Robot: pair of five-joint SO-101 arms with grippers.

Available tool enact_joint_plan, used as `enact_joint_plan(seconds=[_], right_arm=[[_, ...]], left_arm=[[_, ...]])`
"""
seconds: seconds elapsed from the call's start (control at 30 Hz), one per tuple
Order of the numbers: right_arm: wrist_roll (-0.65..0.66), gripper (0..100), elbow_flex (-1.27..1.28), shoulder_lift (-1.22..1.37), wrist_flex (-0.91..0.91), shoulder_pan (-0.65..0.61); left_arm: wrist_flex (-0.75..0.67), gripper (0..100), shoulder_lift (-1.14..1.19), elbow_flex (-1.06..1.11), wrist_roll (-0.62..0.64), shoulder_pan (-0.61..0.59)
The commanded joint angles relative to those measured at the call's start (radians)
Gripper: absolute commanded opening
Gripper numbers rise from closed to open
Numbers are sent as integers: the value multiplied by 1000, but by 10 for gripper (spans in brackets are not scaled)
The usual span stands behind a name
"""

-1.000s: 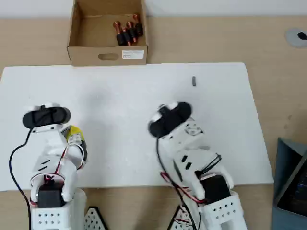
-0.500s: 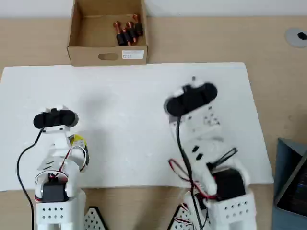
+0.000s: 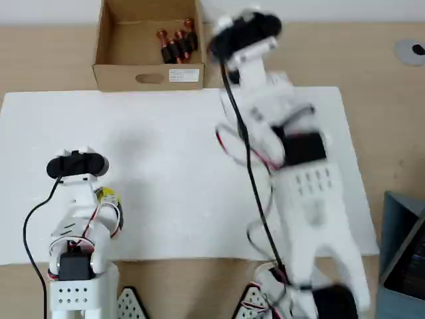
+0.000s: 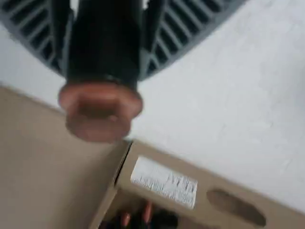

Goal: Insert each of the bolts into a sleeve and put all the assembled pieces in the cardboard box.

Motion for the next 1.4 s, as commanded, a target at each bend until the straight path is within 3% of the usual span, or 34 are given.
enact_joint_plan(seconds=[0.0, 0.8, 0.97, 1.17, 1.37], right_arm=[[20, 9, -289, 193, 0, 7], [437, 12, -1610, 1411, -64, -81], [494, 23, -1770, 1567, -64, -110], [497, 168, -1833, 1635, -58, -122], [497, 167, -1833, 1638, -58, -124]], left_arm=[[-2, 2, -7, -5, -2, -2], [-2, 2, -7, -6, -2, 2], [0, 2, -7, -6, -2, 2], [0, 2, -7, -6, -2, 3], [0, 2, -7, -6, -3, 3]])
